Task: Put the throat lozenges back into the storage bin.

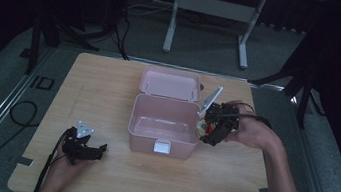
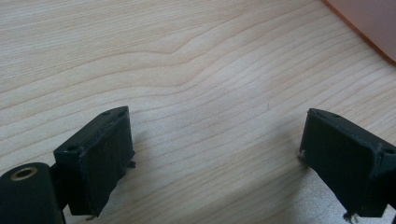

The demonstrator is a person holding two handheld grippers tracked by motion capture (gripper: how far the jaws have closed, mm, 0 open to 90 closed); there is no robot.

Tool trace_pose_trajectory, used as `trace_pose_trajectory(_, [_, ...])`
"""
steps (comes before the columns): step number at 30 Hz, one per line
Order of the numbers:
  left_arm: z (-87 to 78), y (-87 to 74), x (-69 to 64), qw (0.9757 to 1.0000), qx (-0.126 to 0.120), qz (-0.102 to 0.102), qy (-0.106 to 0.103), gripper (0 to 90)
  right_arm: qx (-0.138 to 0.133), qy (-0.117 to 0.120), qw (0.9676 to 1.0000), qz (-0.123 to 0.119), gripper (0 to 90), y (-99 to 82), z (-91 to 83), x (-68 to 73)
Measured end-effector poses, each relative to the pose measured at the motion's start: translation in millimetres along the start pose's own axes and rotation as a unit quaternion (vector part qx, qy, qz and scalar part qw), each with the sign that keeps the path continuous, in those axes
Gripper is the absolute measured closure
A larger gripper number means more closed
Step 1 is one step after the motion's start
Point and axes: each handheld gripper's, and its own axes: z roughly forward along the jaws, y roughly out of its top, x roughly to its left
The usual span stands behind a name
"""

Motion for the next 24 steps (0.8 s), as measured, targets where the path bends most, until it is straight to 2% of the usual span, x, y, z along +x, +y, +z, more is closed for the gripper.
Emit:
trace_pose_trajectory(18, [0.0, 0.0, 0.0, 1.0000, 0.000, 0.000, 0.000, 9.8, -0.002, 0.004, 1.0000, -0.009, 20.7, 15.9, 4.7, -0.4])
trace_pose_trajectory(24, [0.6, 0.4, -0.2, 1.0000, -0.001, 0.003, -0.003, 9.8, 0.005, 0.006, 0.9999, -0.011, 20.7, 21.4, 7.5, -0.5])
